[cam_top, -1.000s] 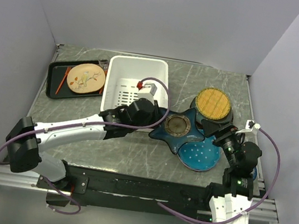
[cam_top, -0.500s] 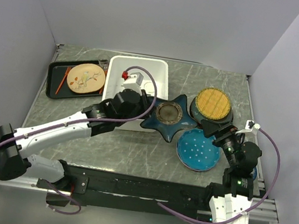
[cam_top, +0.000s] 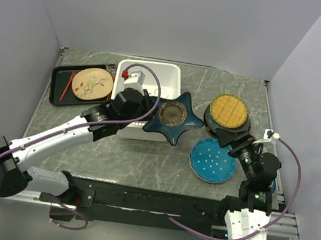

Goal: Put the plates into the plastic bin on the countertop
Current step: Place the plate in the plastic bin.

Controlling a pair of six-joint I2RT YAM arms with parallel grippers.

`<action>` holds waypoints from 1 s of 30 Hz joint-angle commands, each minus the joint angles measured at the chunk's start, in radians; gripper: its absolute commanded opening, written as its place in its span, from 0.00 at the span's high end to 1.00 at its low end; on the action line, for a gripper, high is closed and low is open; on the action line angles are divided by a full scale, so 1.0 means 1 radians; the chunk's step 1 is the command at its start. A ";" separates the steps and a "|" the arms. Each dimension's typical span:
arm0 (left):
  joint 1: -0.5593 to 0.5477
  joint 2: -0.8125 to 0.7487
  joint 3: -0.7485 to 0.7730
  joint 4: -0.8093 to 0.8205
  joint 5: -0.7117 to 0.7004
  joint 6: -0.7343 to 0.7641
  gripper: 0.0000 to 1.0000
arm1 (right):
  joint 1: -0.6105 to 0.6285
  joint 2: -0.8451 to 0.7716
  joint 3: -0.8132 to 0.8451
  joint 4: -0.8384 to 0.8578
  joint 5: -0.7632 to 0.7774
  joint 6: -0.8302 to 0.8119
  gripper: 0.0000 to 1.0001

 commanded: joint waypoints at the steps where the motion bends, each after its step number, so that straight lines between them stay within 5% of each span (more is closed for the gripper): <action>1: 0.048 -0.060 0.117 0.137 0.008 0.007 0.99 | 0.006 -0.010 0.010 0.030 0.004 -0.006 0.02; 30: 0.314 0.032 0.279 0.089 0.146 0.073 0.99 | 0.006 -0.012 -0.020 0.030 0.021 -0.017 0.00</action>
